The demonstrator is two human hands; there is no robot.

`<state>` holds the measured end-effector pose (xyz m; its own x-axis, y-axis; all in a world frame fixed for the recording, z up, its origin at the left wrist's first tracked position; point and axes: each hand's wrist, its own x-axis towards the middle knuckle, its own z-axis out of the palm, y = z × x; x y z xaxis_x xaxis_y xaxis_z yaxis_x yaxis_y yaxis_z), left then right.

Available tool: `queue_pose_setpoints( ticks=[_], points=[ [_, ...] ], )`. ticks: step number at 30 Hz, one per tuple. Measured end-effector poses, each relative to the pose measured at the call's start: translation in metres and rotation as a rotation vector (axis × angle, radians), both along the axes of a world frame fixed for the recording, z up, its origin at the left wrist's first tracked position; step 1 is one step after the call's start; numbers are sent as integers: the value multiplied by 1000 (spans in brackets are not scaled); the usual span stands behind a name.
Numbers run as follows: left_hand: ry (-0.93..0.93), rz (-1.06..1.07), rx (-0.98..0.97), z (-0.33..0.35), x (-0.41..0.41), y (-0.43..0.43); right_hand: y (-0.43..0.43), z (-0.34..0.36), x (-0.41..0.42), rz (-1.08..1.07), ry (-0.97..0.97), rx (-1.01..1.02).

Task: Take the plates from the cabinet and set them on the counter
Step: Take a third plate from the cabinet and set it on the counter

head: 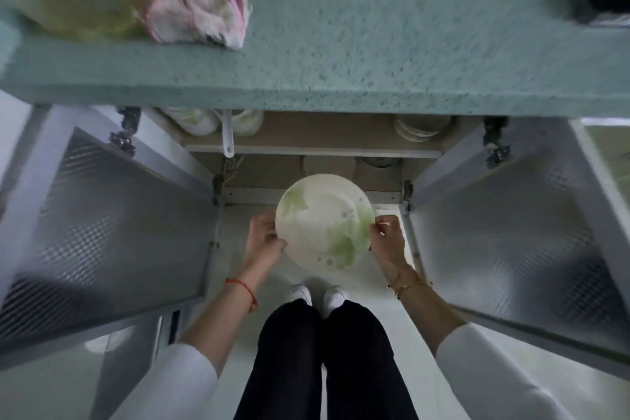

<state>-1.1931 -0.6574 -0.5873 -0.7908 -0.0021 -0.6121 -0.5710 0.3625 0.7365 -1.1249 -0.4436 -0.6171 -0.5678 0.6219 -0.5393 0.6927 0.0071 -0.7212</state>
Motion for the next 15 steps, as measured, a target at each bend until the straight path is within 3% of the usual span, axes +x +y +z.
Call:
queue_pose_setpoints(
  ticks=[6,15],
  points=[
    [46,-35,35,116,22,-12,-6,113,29,-32,41,-73],
    [198,-135,133,280,9,-10,-9,273,39,-171,269,-53]
  ],
)
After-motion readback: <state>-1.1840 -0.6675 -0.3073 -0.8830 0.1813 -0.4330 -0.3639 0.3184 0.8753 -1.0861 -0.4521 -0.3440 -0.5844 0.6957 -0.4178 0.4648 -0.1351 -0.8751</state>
